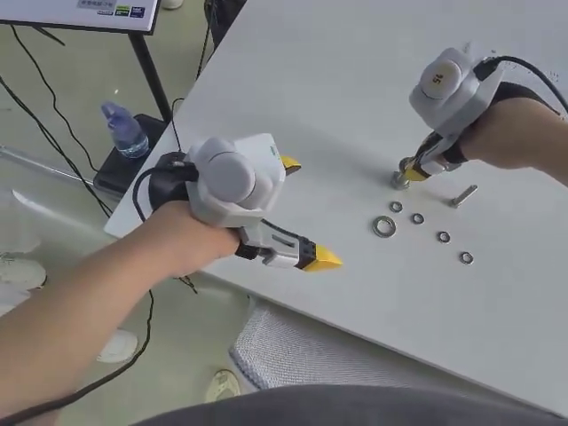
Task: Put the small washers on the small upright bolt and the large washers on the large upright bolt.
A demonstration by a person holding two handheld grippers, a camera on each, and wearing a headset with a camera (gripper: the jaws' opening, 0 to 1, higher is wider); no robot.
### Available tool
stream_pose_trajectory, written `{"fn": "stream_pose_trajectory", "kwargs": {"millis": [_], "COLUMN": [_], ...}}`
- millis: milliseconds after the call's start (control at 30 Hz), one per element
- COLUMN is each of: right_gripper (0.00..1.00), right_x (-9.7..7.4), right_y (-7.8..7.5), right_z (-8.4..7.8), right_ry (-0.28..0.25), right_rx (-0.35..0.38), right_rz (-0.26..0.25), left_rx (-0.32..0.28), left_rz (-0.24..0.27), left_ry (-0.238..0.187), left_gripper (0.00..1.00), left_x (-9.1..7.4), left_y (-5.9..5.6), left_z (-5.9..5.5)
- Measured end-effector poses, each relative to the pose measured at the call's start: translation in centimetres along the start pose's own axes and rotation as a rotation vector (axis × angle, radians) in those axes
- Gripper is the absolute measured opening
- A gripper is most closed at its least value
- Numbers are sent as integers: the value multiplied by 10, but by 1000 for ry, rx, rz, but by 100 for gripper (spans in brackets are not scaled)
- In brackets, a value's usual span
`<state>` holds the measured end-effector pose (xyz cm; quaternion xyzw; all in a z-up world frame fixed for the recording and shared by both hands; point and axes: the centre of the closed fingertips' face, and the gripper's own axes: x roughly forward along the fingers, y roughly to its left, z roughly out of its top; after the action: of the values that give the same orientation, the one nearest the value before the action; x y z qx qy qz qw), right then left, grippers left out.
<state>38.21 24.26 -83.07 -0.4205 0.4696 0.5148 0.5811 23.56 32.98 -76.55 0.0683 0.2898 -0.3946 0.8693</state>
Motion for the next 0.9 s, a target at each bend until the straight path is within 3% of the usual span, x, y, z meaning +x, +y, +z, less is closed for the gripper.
{"fn": "stream_pose_trajectory", "kwargs": {"millis": [733, 900], "right_gripper": [22, 22], "right_x": [35, 35], "right_y": [-2, -1], "right_z": [-8, -6], "right_ry": [28, 22], "right_rx": [2, 8], "right_rz": [-3, -2], "left_rx": [-16, -14], "left_rz": [6, 4], "left_ry": [12, 13], "left_gripper": [84, 83], "left_x": [-7, -8], "left_y": [3, 3], "left_z": [-12, -13]}}
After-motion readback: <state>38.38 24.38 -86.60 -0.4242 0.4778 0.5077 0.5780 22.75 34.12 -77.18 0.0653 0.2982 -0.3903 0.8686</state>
